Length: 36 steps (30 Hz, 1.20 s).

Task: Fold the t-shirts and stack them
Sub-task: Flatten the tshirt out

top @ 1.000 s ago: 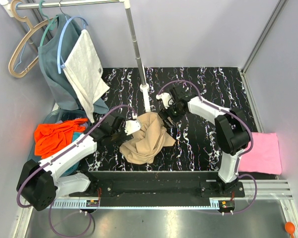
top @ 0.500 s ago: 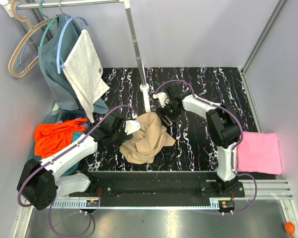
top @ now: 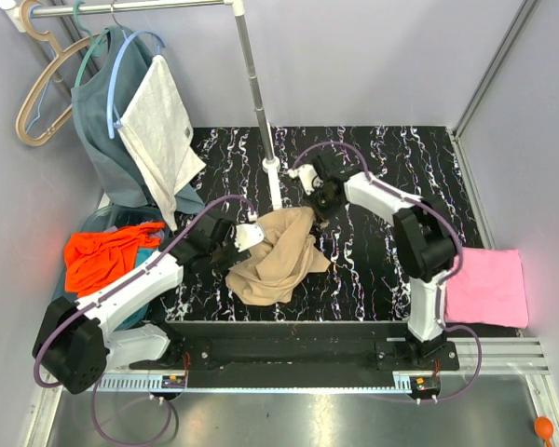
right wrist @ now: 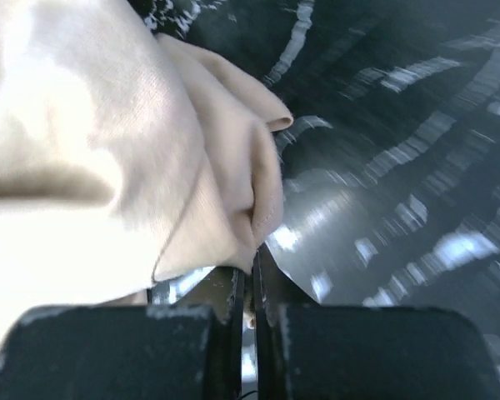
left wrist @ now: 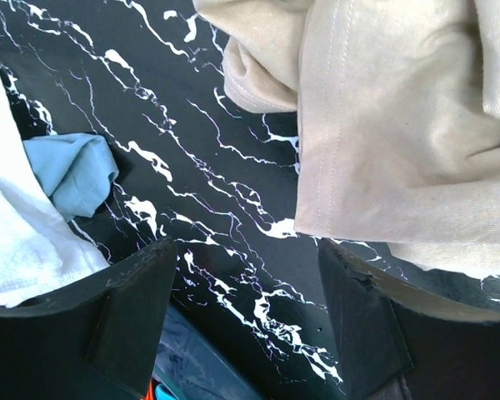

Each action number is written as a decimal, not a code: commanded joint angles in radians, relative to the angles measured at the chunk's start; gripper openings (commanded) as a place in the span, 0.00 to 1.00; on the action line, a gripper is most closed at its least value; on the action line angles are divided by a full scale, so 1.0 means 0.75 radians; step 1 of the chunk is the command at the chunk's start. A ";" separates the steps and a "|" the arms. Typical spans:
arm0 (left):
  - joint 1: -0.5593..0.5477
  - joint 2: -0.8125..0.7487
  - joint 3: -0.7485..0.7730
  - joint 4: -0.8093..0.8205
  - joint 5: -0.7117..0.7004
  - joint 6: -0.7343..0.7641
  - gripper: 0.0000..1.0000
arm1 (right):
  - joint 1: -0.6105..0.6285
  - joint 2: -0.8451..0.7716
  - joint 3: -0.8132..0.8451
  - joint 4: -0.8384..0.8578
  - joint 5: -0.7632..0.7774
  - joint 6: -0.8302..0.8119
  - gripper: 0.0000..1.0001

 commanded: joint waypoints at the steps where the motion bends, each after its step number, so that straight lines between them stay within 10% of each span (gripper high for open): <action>1: 0.006 -0.042 0.121 0.064 0.019 -0.027 0.73 | 0.011 -0.291 0.182 -0.159 0.241 -0.022 0.00; 12: 0.006 0.031 0.299 0.084 0.064 -0.039 0.73 | 0.029 -0.415 0.598 -0.498 0.529 -0.158 0.00; 36: -0.035 0.299 0.506 0.103 0.201 -0.090 0.73 | 0.029 -0.446 0.854 -0.184 0.818 -0.628 0.00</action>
